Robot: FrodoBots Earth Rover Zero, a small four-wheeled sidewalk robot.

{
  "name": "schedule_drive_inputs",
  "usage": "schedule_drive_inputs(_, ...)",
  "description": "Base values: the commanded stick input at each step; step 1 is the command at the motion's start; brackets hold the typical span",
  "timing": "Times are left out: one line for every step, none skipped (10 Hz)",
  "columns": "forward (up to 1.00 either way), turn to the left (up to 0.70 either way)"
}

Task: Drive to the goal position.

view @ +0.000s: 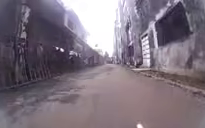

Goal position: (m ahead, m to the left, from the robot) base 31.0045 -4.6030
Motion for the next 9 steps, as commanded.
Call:
schedule_drive_inputs(0.70,0.00)
schedule_drive_inputs(0.70,0.00)
schedule_drive_inputs(0.70,0.00)
schedule_drive_inputs(0.70,0.00)
schedule_drive_inputs(0.70,0.00)
schedule_drive_inputs(0.70,0.00)
schedule_drive_inputs(0.70,0.00)
schedule_drive_inputs(0.70,0.00)
schedule_drive_inputs(0.70,-0.06)
